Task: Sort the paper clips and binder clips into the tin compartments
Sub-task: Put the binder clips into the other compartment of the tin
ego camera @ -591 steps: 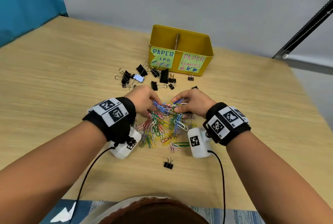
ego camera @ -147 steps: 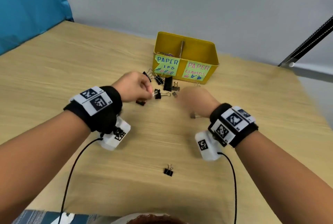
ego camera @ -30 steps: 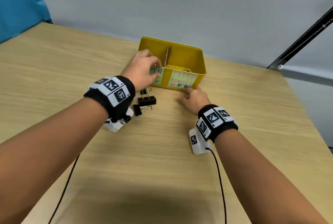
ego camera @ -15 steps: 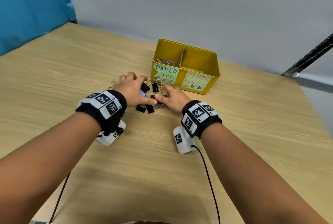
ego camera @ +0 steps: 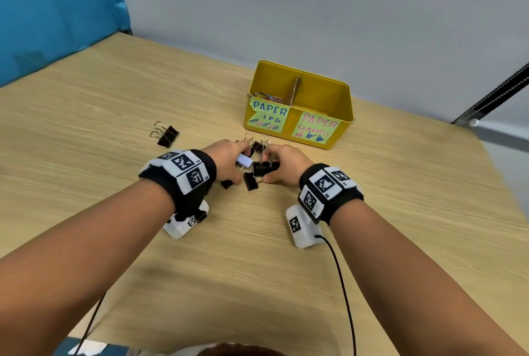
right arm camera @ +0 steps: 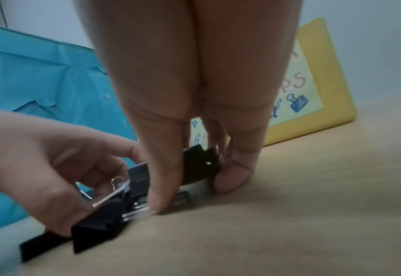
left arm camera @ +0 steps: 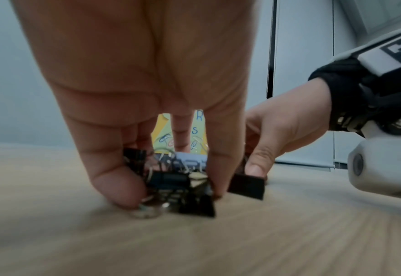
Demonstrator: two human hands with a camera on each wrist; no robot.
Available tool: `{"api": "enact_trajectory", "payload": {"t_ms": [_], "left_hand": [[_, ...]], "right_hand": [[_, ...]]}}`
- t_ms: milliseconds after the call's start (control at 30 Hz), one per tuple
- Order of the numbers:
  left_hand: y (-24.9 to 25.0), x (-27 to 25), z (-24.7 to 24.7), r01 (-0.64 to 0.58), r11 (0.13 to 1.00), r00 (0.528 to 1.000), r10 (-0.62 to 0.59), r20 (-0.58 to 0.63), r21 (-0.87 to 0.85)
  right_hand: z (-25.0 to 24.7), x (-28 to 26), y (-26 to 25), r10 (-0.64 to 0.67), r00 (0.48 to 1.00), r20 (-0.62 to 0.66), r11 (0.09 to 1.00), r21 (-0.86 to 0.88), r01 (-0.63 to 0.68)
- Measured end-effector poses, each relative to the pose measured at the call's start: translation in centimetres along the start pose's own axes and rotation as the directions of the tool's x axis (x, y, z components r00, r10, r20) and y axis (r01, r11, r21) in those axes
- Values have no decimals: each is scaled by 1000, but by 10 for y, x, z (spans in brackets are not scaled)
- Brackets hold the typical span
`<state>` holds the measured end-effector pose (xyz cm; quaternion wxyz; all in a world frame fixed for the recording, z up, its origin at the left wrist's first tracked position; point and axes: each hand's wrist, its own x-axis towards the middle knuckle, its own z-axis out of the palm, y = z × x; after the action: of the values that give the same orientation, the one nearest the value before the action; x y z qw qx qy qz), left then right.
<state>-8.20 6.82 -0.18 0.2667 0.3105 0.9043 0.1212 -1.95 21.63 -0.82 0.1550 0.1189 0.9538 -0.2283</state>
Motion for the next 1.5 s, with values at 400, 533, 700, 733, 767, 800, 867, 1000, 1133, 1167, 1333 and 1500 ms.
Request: {"api": "enact_trajectory", "payload": {"t_ms": [400, 533, 700, 733, 767, 800, 867, 1000, 1133, 1167, 1333, 1500], "left_hand": [[-5, -6, -16, -2, 971, 988, -35, -150, -240], [4, -6, -40, -58, 927, 986, -6, -169, -371], [47, 4, -81, -263, 875, 936, 129, -328, -407], [58, 10, -88, -302, 868, 917, 151, -370, -394], [69, 18, -94, -336, 865, 894, 167, -416, -374], [81, 26, -98, -366, 860, 868, 179, -463, -355], [101, 42, -101, -414, 844, 821, 185, -541, -340], [117, 70, -89, -423, 795, 875, 234, -423, -435], [108, 74, -80, -374, 841, 911, 254, -325, -390], [102, 68, -80, -379, 854, 898, 246, -365, -357], [40, 20, -74, -204, 946, 853, 47, -519, -250], [-39, -20, -61, 318, 948, 936, -316, -156, -16]], "right_hand": [[-42, -35, 16, 14, 985, -170, 942, 332, 44], [-85, -31, 15, 77, 911, -404, 858, 492, 146], [-112, -7, 24, 214, 779, -589, 896, 436, 84], [-112, -2, 27, 213, 802, -558, 917, 398, 34], [-111, 1, 30, 213, 818, -534, 930, 369, -1], [-109, 4, 34, 219, 821, -528, 933, 359, -18], [-103, 4, 40, 238, 785, -571, 926, 379, -5], [-87, -2, 48, 269, 675, -687, 914, 403, 47], [-77, -10, 46, 243, 609, -755, 916, 385, 112], [-75, -12, 43, 221, 592, -775, 921, 366, 135], [-53, -21, 22, -4, 791, -612, 979, 159, 128], [-24, -13, 1, 106, 993, 54, 987, -125, -99]]}}
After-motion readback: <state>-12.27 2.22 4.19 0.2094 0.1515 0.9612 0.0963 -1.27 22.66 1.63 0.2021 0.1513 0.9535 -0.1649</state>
